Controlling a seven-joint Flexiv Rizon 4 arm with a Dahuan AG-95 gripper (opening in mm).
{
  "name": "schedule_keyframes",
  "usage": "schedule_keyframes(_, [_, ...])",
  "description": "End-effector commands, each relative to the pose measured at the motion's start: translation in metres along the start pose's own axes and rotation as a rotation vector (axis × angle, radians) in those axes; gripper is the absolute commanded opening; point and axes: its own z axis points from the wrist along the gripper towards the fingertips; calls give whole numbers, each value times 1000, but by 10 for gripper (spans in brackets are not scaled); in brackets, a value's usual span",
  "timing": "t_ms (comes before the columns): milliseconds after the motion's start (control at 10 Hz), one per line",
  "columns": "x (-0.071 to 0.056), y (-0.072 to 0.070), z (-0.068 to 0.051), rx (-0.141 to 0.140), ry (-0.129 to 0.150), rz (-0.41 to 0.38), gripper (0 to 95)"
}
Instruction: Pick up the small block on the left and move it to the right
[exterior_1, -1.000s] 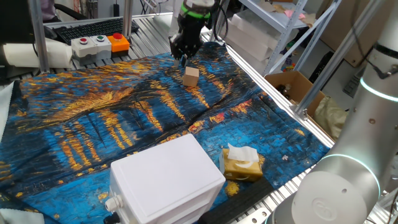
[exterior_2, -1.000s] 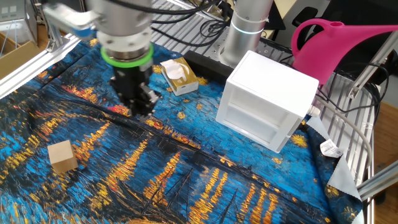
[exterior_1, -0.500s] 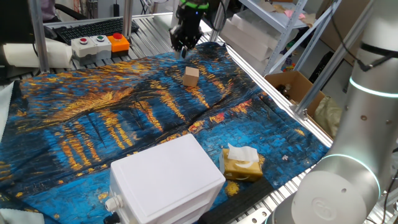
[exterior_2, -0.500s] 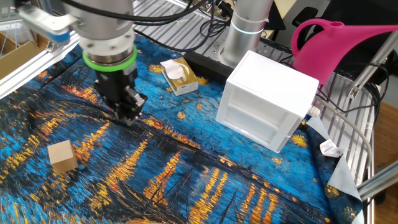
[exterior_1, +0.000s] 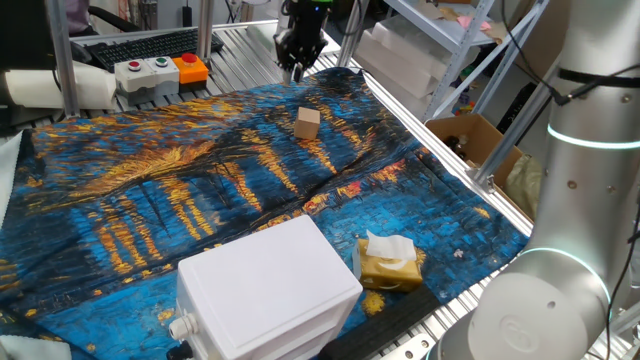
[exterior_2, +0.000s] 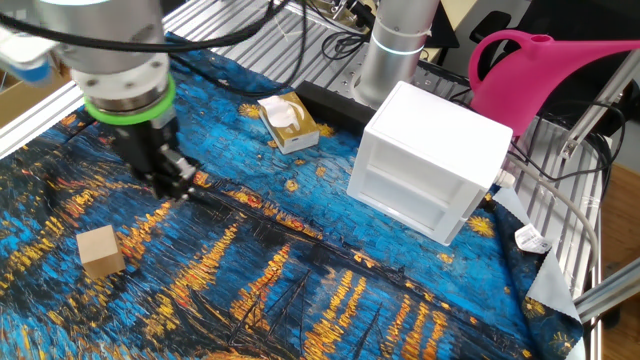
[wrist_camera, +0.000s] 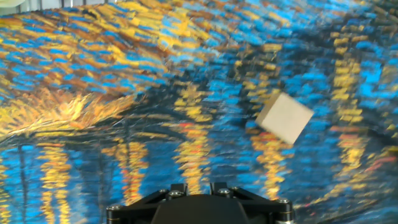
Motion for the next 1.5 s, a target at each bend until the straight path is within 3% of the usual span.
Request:
schedule_keyframes(100, [-10,-10,-3,-2,8,-18,190])
schedule_keyframes(1200, [-48,-73,-21,-7,18,-150,190])
schedule_keyframes(1500, [-62,-86,-22,-8,18,-100,190])
